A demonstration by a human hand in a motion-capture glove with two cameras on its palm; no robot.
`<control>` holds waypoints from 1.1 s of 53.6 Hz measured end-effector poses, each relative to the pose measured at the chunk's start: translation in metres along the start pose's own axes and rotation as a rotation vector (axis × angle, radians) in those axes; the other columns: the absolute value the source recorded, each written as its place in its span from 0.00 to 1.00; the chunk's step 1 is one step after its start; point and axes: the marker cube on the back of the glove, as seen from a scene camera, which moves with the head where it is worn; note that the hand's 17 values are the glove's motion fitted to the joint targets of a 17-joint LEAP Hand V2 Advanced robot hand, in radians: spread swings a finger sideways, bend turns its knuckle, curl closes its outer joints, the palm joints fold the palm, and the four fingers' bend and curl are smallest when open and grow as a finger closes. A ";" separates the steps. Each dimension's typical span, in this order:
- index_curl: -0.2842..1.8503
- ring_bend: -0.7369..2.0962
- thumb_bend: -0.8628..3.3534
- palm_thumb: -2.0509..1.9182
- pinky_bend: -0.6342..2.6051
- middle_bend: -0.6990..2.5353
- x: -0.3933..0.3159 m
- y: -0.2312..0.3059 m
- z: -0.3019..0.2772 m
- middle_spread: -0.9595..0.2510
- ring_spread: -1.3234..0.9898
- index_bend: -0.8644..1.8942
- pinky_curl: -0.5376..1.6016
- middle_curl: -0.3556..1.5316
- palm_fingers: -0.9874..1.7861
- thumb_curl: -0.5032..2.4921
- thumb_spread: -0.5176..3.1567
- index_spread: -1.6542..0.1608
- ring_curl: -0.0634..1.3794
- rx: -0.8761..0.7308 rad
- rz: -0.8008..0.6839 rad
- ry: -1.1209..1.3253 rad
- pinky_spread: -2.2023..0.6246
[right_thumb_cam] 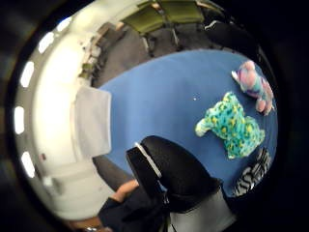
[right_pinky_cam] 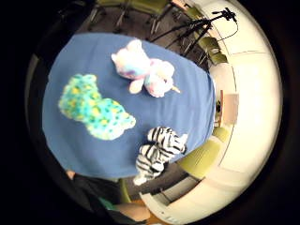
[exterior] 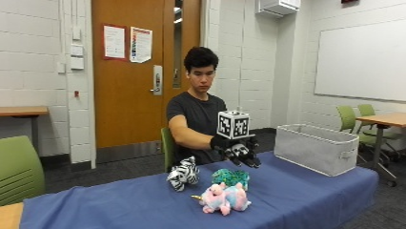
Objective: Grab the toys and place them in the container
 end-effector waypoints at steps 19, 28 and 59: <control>0.33 0.32 0.19 0.49 0.36 0.26 0.031 0.006 0.086 0.63 0.40 0.44 0.41 0.35 0.40 0.22 0.43 0.72 0.16 -0.071 0.072 -0.001 0.74; 0.39 0.32 0.21 0.53 0.38 0.27 0.036 0.013 0.091 0.61 0.39 0.56 0.42 0.34 0.49 0.23 0.45 0.71 0.15 -0.018 0.085 -0.010 0.73; 0.38 0.66 0.24 0.66 0.40 0.46 -0.037 -0.004 -0.018 0.48 0.39 0.40 0.42 0.48 0.82 0.35 0.40 0.71 0.39 0.055 -0.043 -0.040 0.63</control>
